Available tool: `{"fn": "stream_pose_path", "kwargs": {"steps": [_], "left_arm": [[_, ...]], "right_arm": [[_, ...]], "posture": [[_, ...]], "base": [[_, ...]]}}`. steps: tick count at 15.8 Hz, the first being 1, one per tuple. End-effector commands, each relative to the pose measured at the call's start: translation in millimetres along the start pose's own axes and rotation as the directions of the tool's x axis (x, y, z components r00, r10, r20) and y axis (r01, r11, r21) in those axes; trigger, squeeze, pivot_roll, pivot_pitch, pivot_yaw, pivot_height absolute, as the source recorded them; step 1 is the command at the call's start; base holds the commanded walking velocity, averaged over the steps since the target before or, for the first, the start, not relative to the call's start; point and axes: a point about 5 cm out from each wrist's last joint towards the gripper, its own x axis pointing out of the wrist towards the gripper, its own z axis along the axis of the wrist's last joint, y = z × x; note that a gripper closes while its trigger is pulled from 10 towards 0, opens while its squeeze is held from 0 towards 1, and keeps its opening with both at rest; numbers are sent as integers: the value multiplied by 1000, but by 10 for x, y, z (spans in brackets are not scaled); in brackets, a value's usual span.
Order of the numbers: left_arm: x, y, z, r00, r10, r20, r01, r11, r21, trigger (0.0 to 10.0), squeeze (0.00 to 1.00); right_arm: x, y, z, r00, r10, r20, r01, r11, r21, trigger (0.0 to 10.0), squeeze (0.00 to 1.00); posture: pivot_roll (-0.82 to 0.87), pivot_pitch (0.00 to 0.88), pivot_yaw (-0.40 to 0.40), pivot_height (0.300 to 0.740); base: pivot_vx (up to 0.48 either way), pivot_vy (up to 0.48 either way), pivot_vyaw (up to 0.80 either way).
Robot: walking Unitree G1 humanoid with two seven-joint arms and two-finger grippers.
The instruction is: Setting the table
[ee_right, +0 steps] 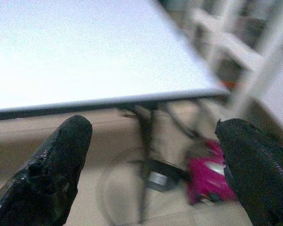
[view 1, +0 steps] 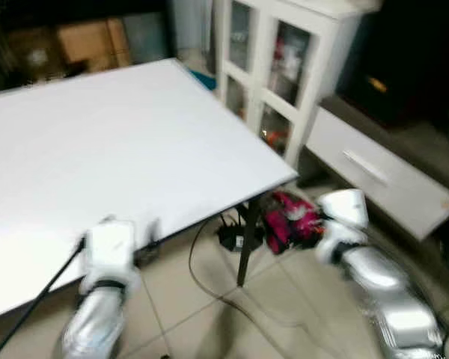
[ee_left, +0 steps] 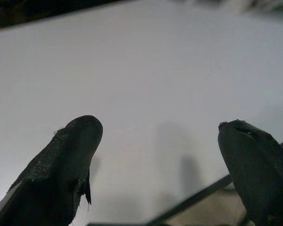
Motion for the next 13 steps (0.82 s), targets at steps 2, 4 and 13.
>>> {"fn": "stream_pose_path", "kwargs": {"steps": [2, 4, 13], "left_arm": [[-39, -28, 51, 1000, 2, 18, -3, 1000, 25, 10000, 0], [64, 9, 111, 999, -41, 30, 40, 999, 21, 10000, 0], [87, -49, 248, 996, -47, 82, 48, 999, -8, 10000, 0]], "right_arm": [[10, -87, 19, 1000, -22, 21, 22, 1000, 2, 10000, 1000], [-46, -103, -35, 995, -92, 24, 91, 995, 33, 10000, 1000], [-92, -11, 18, 997, -67, 36, 66, 998, 21, 10000, 1000]], "posture": [[-46, 22, -30, 740], [-77, 27, 30, 740], [-96, 24, 51, 740]], "base": [[0, 0, 800], [0, 0, 800], [0, 0, 800]]}}
